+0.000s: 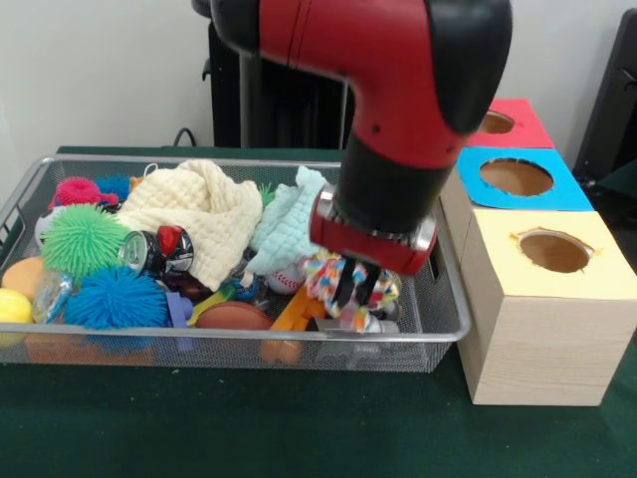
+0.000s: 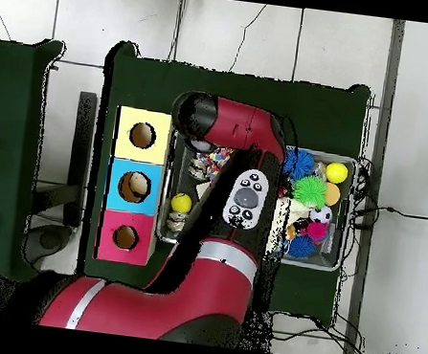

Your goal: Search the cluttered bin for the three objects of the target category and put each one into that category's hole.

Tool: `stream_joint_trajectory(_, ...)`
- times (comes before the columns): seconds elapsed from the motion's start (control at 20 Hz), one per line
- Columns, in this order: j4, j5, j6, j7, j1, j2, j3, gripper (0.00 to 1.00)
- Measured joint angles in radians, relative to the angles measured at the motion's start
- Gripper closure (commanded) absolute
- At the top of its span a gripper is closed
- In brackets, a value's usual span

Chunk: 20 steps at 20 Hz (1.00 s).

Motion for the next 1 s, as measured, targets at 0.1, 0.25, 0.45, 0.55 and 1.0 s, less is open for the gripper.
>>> stream_joint_trajectory(0.1, 0.022, 0.015, 0.104, 0.000, 0.006, -0.048, 0.000, 1.00)
stream_joint_trajectory(0.25, 0.034, 0.026, 0.224, 0.000, 0.011, -0.099, 0.000, 1.00)
stream_joint_trajectory(0.45, 0.036, 0.040, 0.354, 0.000, 0.015, -0.164, -0.001, 1.00)
stream_joint_trajectory(0.55, 0.036, 0.047, 0.386, 0.000, 0.016, -0.193, -0.001, 1.00)
stream_joint_trajectory(1.0, 0.036, 0.084, 0.393, 0.000, 0.034, -0.267, -0.005, 1.00)
